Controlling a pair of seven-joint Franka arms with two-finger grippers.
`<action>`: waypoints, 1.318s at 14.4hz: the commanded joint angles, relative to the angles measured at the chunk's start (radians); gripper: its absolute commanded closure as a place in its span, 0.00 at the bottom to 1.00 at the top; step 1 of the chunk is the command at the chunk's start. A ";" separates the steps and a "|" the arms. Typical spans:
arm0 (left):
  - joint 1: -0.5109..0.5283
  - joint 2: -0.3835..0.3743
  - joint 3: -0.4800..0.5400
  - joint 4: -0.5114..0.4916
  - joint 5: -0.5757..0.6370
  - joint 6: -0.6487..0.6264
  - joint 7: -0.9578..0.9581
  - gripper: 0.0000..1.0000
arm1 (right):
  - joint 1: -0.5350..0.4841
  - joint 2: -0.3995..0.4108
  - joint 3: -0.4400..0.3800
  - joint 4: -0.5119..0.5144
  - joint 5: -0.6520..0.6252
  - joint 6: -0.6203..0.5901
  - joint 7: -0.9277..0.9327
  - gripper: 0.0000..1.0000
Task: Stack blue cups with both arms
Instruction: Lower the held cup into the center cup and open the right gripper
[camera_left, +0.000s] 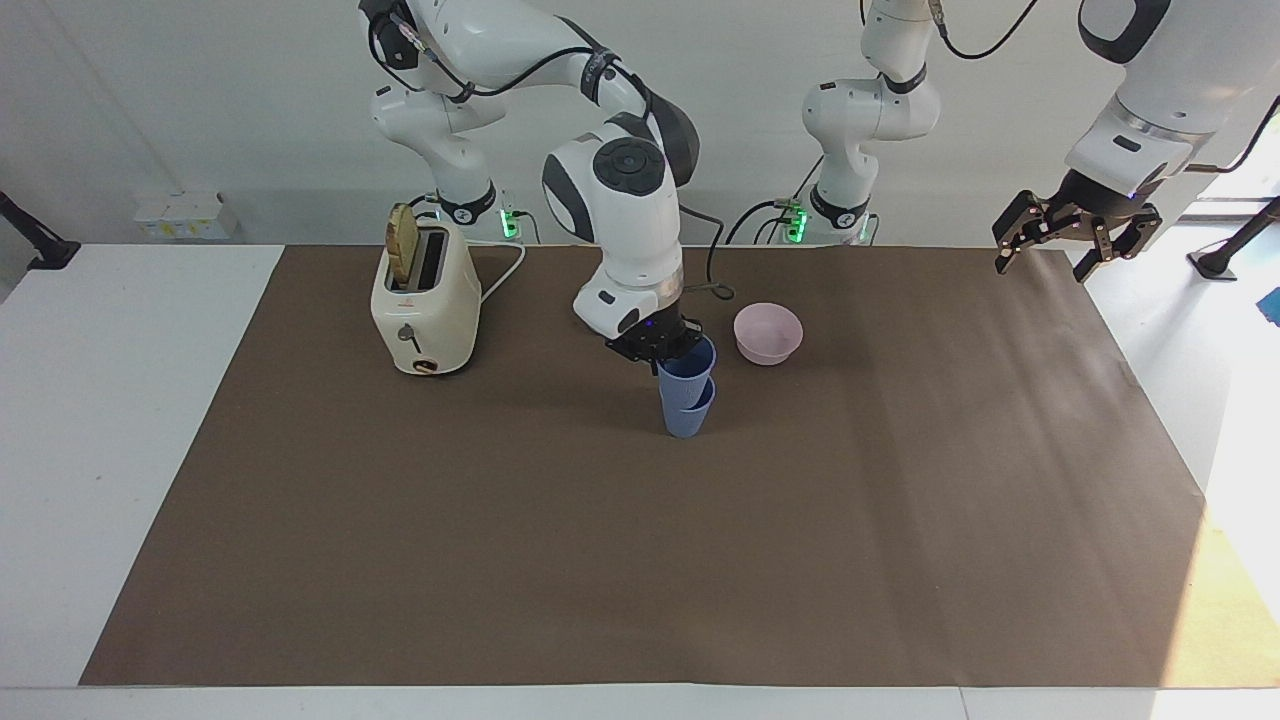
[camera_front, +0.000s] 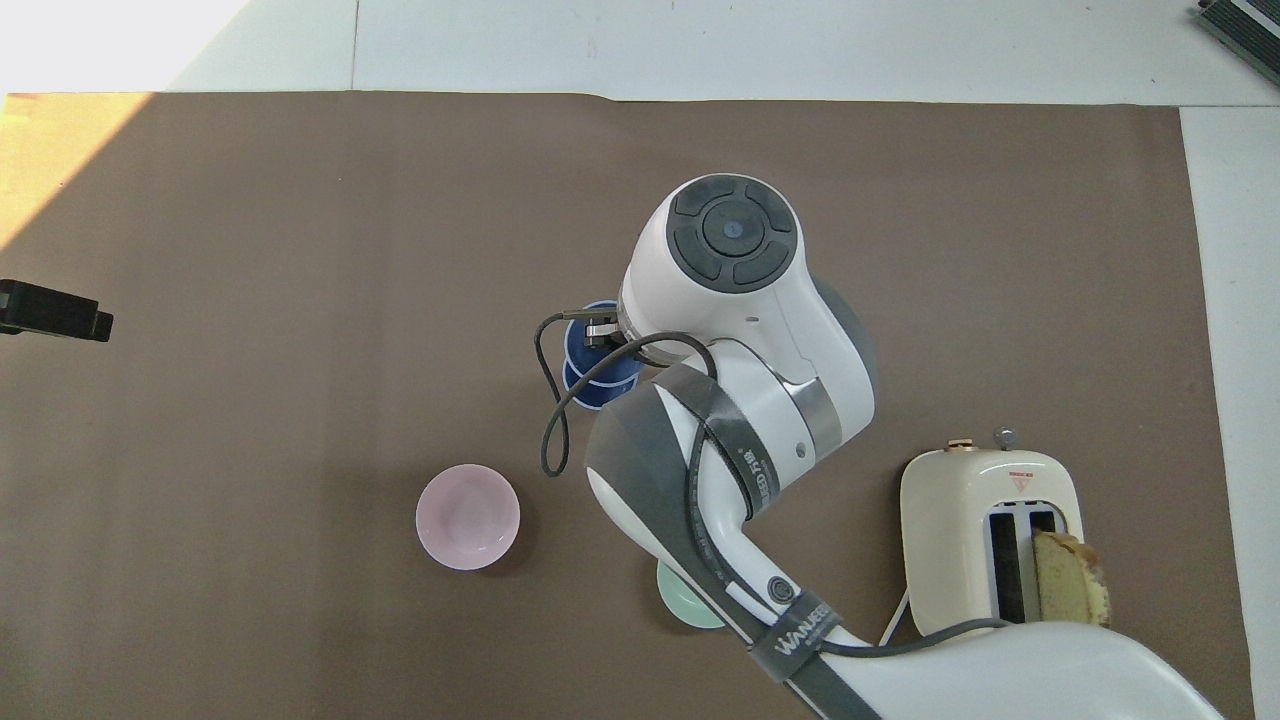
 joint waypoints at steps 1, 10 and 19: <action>0.009 0.007 -0.006 0.022 0.016 -0.023 0.003 0.00 | -0.001 -0.019 0.007 -0.030 -0.010 -0.005 -0.003 1.00; 0.009 0.007 -0.006 0.024 0.016 -0.023 0.003 0.00 | -0.001 -0.024 0.008 -0.047 0.007 0.006 -0.005 0.00; 0.009 0.007 -0.008 0.022 0.016 -0.023 0.003 0.00 | -0.077 -0.085 -0.004 -0.010 -0.028 -0.066 -0.116 0.00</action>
